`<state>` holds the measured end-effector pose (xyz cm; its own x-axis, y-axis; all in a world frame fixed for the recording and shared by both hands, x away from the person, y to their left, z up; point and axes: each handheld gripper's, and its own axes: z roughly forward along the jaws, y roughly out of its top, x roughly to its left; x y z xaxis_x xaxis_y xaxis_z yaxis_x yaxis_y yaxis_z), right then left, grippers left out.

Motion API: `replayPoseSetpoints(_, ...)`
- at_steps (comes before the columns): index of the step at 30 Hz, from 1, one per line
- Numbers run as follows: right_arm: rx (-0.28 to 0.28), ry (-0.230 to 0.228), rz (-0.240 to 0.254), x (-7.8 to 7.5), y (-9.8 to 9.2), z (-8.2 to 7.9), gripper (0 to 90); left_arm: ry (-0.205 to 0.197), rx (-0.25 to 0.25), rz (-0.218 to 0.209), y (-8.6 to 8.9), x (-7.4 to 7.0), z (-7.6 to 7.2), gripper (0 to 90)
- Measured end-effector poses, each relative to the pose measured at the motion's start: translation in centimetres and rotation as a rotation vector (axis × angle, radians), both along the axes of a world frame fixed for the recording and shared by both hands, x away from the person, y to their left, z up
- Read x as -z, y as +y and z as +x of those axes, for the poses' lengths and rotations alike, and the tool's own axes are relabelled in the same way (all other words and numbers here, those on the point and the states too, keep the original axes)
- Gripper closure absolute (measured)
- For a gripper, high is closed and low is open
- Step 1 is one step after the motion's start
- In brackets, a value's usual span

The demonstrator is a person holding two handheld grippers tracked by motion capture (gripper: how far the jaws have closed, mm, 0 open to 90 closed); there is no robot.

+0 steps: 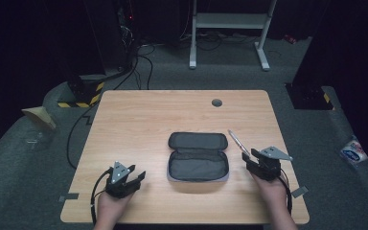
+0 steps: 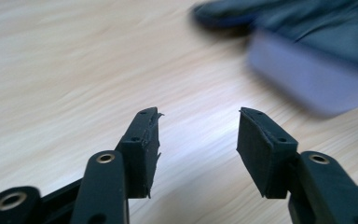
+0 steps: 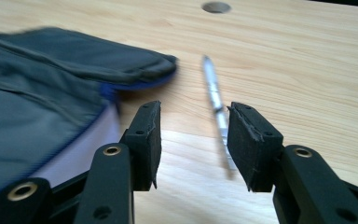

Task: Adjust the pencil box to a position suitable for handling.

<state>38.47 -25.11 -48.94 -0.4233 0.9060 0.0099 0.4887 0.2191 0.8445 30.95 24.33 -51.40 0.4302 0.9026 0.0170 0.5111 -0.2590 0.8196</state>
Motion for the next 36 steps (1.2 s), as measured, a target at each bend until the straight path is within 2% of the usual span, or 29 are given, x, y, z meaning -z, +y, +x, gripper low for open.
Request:
replayPoseSetpoints(1, 0.008, 0.004, -0.018, 0.2, -0.2, 0.3, 54.2, 0.000, 0.000, 0.000, 0.0, 0.0, 0.0, 46.8)
replayPoseSetpoints(2, 0.013, 0.007, -0.038, 0.4, -0.3, 0.6, 54.5, 0.019, -0.040, 0.007, 1.1, 0.3, -0.1, 46.2)
replayPoseSetpoints(3, 0.022, 0.014, -0.047, 0.5, -0.5, 0.9, 55.2, 0.019, -0.040, 0.007, 1.1, 0.3, -0.1, 45.9)
replayPoseSetpoints(4, 0.026, 0.019, -0.051, 0.7, -0.6, 1.1, 56.0, 0.039, -0.069, 0.020, 2.0, 0.6, -0.3, 45.3)
replayPoseSetpoints(6, 0.041, 0.036, -0.054, 1.0, -0.8, 1.6, 57.4, 0.057, -0.092, 0.018, 2.6, 0.9, -0.4, 44.7)
replayPoseSetpoints(8, 0.044, 0.041, -0.052, 1.2, -0.8, 1.8, 59.3, 0.065, -0.100, 0.014, 2.8, 1.0, -0.5, 44.3)
replayPoseSetpoints(9, 0.052, 0.055, -0.060, 1.5, -0.9, 2.2, 60.3, 0.071, -0.103, 0.029, 3.0, 1.2, -0.7, 44.0)
replayPoseSetpoints(13, 0.049, 0.086, -0.059, 2.1, -0.7, 2.9, 58.5, 0.073, -0.114, 0.039, 3.0, 1.3, -1.0, 42.9)
replayPoseSetpoints(17, 0.060, 0.100, -0.099, 2.7, -0.4, 3.4, 58.7, 0.080, -0.108, 0.052, 2.9, 1.4, -1.2, 41.4)
replayPoseSetpoints(20, 0.071, 0.123, -0.097, 3.1, -0.6, 3.8, 59.0, 0.084, -0.104, 0.048, 2.9, 1.4, -1.3, 39.6)
replayPoseSetpoints(22, 0.069, 0.123, -0.098, 3.2, -0.6, 3.9, 59.6, 0.073, -0.098, 0.054, 2.8, 1.4, -1.5, 39.2)
replayPoseSetpoints(27, 0.066, 0.127, -0.110, 3.2, -0.4, 4.0, 62.1, 0.080, -0.092, 0.057, 2.8, 1.4, -1.6, 38.9)
replayPoseSetpoints(28, 0.061, 0.129, -0.124, 3.2, -0.3, 4.0, 64.5, 0.077, -0.095, 0.052, 2.7, 1.4, -1.6, 39.0)
replayPoseSetpoints(32, 0.054, 0.129, -0.125, 3.2, 0.0, 3.8, 73.1, 0.071, -0.082, 0.057, 2.6, 1.2, -1.6, 39.3)
replayPoseSetpoints(36, 0.046, 0.130, -0.139, 3.2, 0.2, 3.5, 73.4, 0.071, -0.080, 0.055, 2.7, 1.1, -1.4, 39.3)
